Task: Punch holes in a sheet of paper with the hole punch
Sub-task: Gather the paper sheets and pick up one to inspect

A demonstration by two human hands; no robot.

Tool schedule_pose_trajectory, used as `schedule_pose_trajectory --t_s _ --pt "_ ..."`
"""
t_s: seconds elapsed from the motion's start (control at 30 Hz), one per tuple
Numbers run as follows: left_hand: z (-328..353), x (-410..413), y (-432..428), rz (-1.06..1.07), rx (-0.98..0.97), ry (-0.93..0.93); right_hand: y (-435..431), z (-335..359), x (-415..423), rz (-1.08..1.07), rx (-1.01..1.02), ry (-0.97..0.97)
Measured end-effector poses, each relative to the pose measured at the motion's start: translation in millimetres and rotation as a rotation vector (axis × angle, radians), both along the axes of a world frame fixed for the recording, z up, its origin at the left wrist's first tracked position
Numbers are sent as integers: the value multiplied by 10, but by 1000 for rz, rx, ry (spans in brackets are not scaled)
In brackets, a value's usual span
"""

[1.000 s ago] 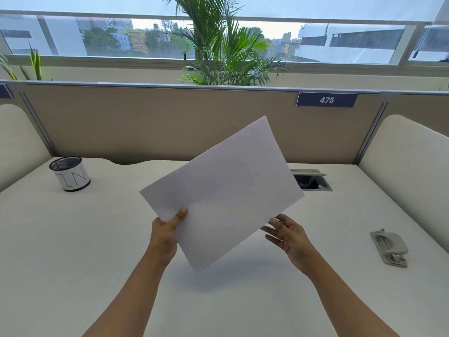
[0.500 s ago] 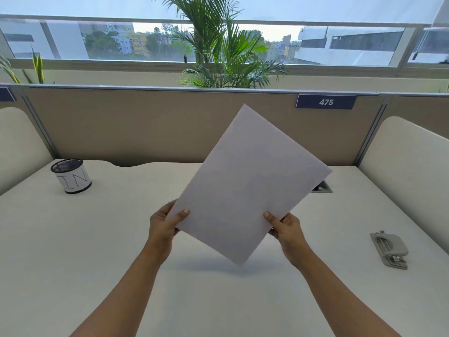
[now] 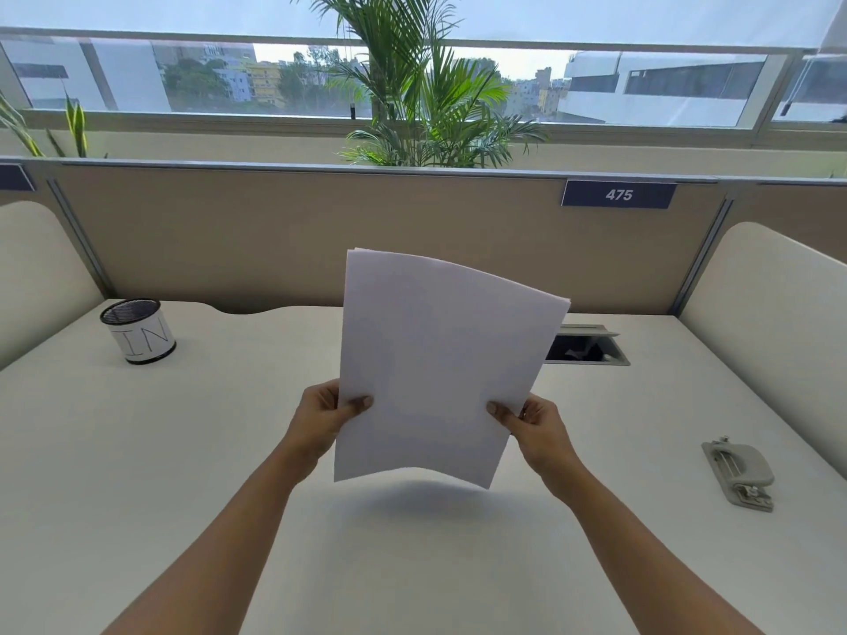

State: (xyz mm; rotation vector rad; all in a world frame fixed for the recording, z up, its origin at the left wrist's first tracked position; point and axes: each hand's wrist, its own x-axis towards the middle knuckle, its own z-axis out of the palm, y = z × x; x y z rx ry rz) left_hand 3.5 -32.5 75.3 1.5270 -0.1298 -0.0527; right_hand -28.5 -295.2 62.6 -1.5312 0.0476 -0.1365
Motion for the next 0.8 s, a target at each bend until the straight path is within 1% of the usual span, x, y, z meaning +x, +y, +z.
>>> schedule_pose_trajectory --t_s 0.2,0.33,0.5,0.8 --pt "-93 -36 0 16 20 18 23 -36 -31 35 -27 28" --pt "-91 -28 -22 14 45 28 49 -40 -34 20 -44 31" --pt "-22 4 -41 33 26 2 38 7 -14 8 -43 15" --pt "-25 -1 -76 27 -3 9 43 -7 -27 -5 -39 24"
